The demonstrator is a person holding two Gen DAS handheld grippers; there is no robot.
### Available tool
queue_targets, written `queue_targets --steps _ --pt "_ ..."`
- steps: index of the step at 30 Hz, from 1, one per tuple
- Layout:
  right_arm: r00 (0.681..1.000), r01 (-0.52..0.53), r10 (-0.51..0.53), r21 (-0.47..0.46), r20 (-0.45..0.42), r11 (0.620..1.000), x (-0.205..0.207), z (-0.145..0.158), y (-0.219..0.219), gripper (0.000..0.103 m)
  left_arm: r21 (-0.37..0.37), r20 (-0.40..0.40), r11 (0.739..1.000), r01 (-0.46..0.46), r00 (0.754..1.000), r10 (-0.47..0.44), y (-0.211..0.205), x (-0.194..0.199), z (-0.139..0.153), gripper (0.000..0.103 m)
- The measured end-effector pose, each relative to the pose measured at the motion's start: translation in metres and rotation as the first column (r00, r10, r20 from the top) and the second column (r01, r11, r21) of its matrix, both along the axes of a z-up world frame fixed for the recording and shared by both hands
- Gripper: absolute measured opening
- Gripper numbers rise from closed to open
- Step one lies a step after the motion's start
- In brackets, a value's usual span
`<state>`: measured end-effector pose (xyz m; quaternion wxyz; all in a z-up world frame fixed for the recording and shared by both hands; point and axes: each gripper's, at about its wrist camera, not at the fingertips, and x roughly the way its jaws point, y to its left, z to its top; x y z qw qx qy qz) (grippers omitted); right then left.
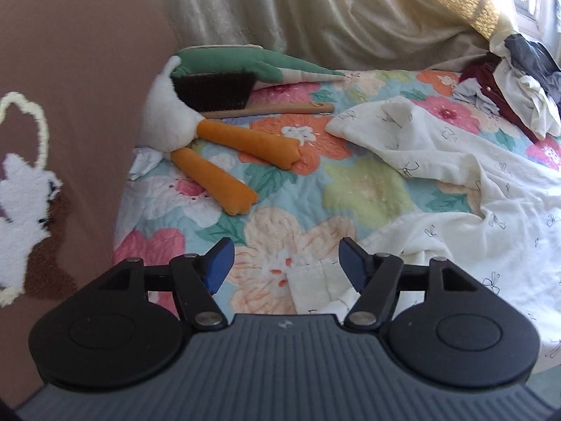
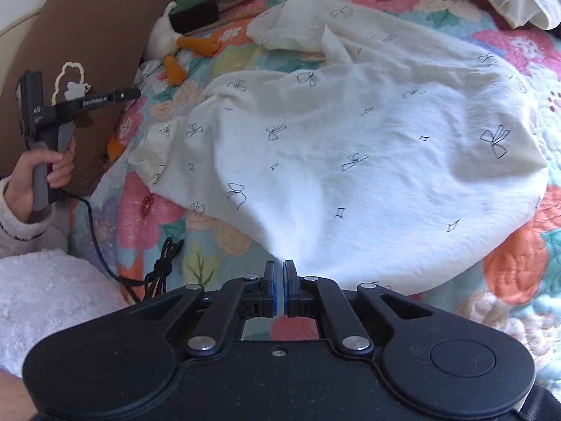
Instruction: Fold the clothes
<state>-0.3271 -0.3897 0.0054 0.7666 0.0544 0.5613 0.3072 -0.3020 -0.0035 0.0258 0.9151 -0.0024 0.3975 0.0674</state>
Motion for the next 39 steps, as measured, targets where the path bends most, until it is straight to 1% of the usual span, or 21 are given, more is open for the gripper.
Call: queue_targets --steps 2,3,6,8,13,14,15,16,17,18,19,22,24,27,30,31,32,33,34,36,39 --pt "1.000 0.016 -0.016 0.000 -0.005 1.000 0.000 0.000 -0.001 0.011 -0.062 -0.029 0.989 0.136 0.990 -0.138 0.002 0.017 -0.016 0.065" --pt "1.000 0.025 -0.025 -0.005 0.001 1.000 0.000 0.001 -0.001 0.012 -0.103 -0.079 0.982 0.157 0.983 -0.165 0.002 0.025 -0.029 0.065" --pt "0.997 0.073 -0.072 -0.020 0.038 0.997 0.000 0.006 -0.006 0.022 -0.169 -0.131 0.978 0.123 0.980 -0.146 0.006 0.038 -0.060 0.065" --pt "0.987 0.138 -0.135 -0.029 0.085 0.990 0.001 0.011 -0.016 0.039 -0.178 -0.152 0.978 0.111 0.979 -0.139 0.007 0.045 -0.074 0.066" --pt "0.925 0.350 -0.317 -0.141 0.211 0.926 0.016 0.013 -0.039 0.043 -0.185 -0.174 0.978 0.101 0.976 -0.133 0.009 0.059 -0.090 0.083" --pt "0.910 0.383 -0.342 -0.159 0.235 0.910 0.019 0.012 -0.042 0.043 -0.184 -0.170 0.973 0.138 0.971 -0.170 0.006 0.061 -0.091 0.082" --pt "0.900 0.402 -0.354 -0.171 0.254 0.900 0.022 0.011 -0.043 0.043 -0.182 -0.166 0.968 0.175 0.965 -0.205 0.004 0.062 -0.092 0.065" --pt "0.895 0.409 -0.355 -0.180 0.272 0.894 0.024 0.012 -0.044 0.043 -0.116 -0.160 0.970 0.212 0.960 -0.229 -0.004 0.060 -0.091 0.039" --pt "0.890 0.413 -0.352 -0.188 0.289 0.891 0.026 0.012 -0.043 0.043 -0.049 -0.156 0.968 0.247 0.955 -0.252 -0.012 0.059 -0.090 0.028" --pt "0.887 0.415 -0.348 -0.195 0.302 0.889 0.028 0.013 -0.041 0.044 0.017 -0.153 0.960 0.281 0.949 -0.275 -0.020 0.057 -0.088 0.009" --pt "0.888 0.411 -0.341 -0.200 0.309 0.890 0.029 0.013 -0.039 0.044 0.035 -0.130 0.956 0.293 0.949 -0.286 -0.022 0.055 -0.082 0.009" --pt "0.898 0.382 -0.303 -0.222 0.321 0.897 0.032 0.012 -0.028 0.044 0.045 -0.047 0.969 0.244 0.969 -0.242 -0.013 0.054 -0.057 0.009" --pt "0.910 0.346 -0.260 -0.248 0.323 0.905 0.033 0.009 -0.018 0.044 0.091 0.021 0.972 0.217 0.975 -0.220 -0.004 0.055 -0.039 0.009" --pt "0.929 0.294 -0.203 -0.283 0.311 0.913 0.036 0.002 -0.006 0.045 0.087 0.047 0.977 0.196 0.978 -0.201 0.008 0.062 -0.027 0.009" --pt "0.943 0.254 -0.161 -0.321 0.291 0.912 0.038 -0.007 0.002 0.045 0.088 -0.036 0.976 0.201 0.979 -0.199 0.010 0.080 -0.046 0.015" --pt "0.947 0.248 -0.155 -0.331 0.283 0.910 0.039 -0.009 0.003 0.045 0.094 -0.082 0.975 0.202 0.977 -0.195 0.008 0.085 -0.053 0.023" --pt "0.950 0.242 -0.150 -0.342 0.274 0.908 0.040 -0.011 0.004 0.045 0.098 -0.108 0.973 0.207 0.975 -0.196 0.005 0.087 -0.057 0.025" --pt "0.952 0.237 -0.144 -0.348 0.270 0.907 0.040 -0.012 0.005 0.045 0.095 -0.107 0.973 0.212 0.974 -0.202 0.002 0.086 -0.058 0.033" --pt "0.953 0.232 -0.138 -0.356 0.270 0.905 0.039 -0.012 0.006 0.045 0.085 -0.093 0.972 0.221 0.973 -0.213 -0.002 0.084 -0.055 0.047" --pt "0.950 0.231 -0.128 -0.367 0.285 0.901 0.039 -0.005 0.003 0.045 0.066 -0.058 0.969 0.240 0.970 -0.236 -0.008 0.080 -0.045 0.062" --pt "0.934 0.271 -0.161 -0.342 0.318 0.900 0.042 0.014 -0.006 0.045 0.026 -0.009 0.966 0.258 0.966 -0.258 -0.018 0.082 -0.018 0.073"
